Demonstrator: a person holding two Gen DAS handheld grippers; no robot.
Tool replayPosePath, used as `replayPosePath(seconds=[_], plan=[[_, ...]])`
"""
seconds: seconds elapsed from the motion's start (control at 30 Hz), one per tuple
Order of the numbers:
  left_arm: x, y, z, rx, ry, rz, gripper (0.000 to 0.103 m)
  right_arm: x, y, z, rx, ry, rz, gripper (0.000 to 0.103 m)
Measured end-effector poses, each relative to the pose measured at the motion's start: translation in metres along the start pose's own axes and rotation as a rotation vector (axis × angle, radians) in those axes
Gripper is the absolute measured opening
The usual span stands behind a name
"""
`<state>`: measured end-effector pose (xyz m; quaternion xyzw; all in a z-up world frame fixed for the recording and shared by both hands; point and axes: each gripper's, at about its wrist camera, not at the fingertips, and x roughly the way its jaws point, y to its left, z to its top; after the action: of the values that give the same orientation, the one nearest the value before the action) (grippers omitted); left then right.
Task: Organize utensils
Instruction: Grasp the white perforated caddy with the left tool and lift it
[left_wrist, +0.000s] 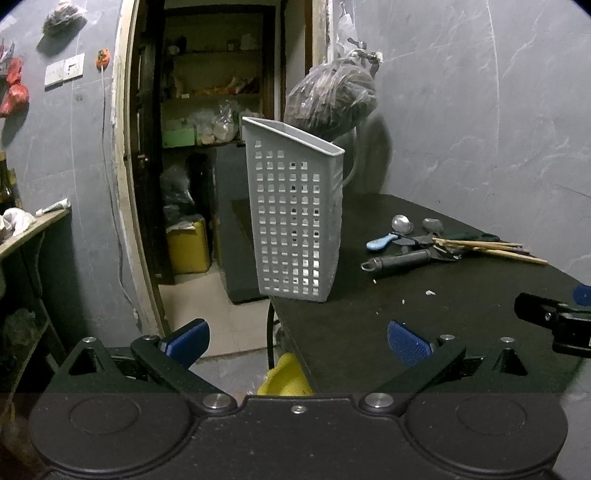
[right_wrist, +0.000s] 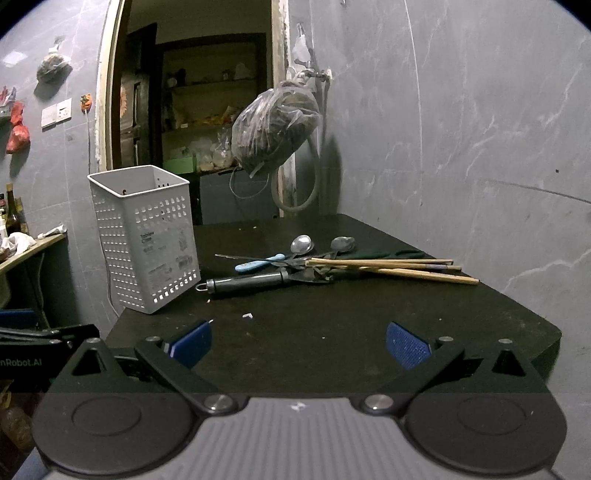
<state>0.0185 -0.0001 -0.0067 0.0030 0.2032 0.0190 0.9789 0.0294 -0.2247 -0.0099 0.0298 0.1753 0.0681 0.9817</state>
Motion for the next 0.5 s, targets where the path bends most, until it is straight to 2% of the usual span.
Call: replayPosePath(seconds=[0.23, 0.37, 0.5], plan=[[0.013, 0.01, 0.014, 0.053, -0.104, 0.004, 0.102, 0.012, -0.006, 0.001, -0.002, -0.021, 0.008, 0.103], [0.035, 0.015, 0.027, 0.066, -0.112, -0.003, 0.102, 0.015, -0.01, 0.002, -0.009, -0.072, 0.02, 0.103], [0.058, 0.014, 0.037, 0.079, -0.105, -0.01, 0.102, 0.024, -0.011, 0.004, -0.04, -0.075, 0.005, 0.103]])
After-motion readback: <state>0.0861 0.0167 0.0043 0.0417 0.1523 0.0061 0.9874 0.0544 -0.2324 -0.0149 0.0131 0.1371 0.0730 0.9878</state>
